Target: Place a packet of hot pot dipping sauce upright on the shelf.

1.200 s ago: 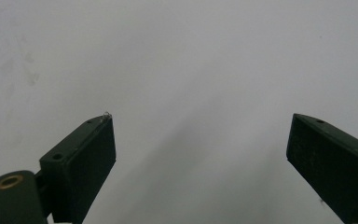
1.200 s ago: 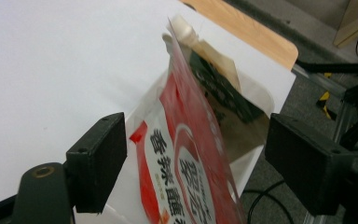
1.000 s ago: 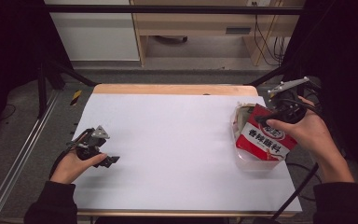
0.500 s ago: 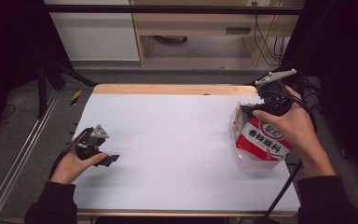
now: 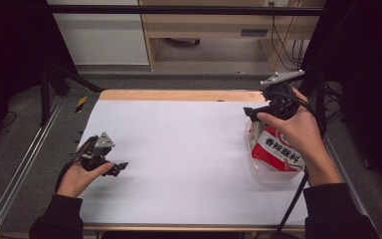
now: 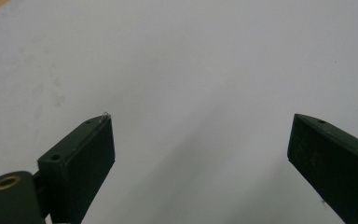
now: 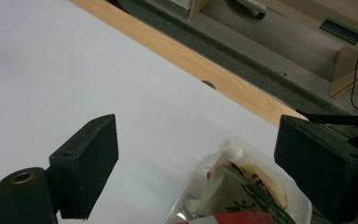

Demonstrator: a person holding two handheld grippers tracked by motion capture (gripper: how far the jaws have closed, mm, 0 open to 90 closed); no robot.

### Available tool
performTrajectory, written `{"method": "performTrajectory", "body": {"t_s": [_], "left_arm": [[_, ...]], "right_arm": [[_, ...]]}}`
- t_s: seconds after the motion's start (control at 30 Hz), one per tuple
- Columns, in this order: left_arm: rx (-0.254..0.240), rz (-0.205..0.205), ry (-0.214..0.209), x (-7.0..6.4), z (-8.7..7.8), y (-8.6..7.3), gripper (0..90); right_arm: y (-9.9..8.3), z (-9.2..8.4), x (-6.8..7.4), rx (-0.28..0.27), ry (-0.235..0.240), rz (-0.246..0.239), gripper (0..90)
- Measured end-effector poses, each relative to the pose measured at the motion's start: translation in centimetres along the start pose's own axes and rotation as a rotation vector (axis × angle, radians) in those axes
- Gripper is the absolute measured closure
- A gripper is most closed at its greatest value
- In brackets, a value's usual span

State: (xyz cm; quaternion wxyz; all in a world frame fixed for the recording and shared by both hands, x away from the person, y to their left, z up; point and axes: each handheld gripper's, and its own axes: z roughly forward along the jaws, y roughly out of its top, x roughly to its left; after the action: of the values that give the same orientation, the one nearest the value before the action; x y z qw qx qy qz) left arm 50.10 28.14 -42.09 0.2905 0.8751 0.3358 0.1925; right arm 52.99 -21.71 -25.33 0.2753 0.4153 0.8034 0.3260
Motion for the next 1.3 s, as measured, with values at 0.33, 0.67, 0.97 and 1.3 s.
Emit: {"method": "performTrajectory", "body": {"t_s": [0.33,0.67,0.97,1.3], "left_arm": [[-0.046,-0.012,0.024,0.3,0.1,-0.7,6.7],[-0.063,-0.022,0.031,0.7,0.1,-1.2,6.6],[-0.06,-0.028,0.034,0.9,0.2,-1.5,6.5],[-0.07,-0.026,0.035,0.9,0.2,-1.5,6.4]], "right_arm": [[1.6,1.3,2.2,-0.076,0.007,0.059,13.2],[2.5,3.2,5.2,-0.117,0.052,0.064,11.7],[2.2,4.4,6.8,-0.116,0.062,0.065,12.6],[0.8,5.8,8.0,-0.11,0.068,0.074,11.9]]}}
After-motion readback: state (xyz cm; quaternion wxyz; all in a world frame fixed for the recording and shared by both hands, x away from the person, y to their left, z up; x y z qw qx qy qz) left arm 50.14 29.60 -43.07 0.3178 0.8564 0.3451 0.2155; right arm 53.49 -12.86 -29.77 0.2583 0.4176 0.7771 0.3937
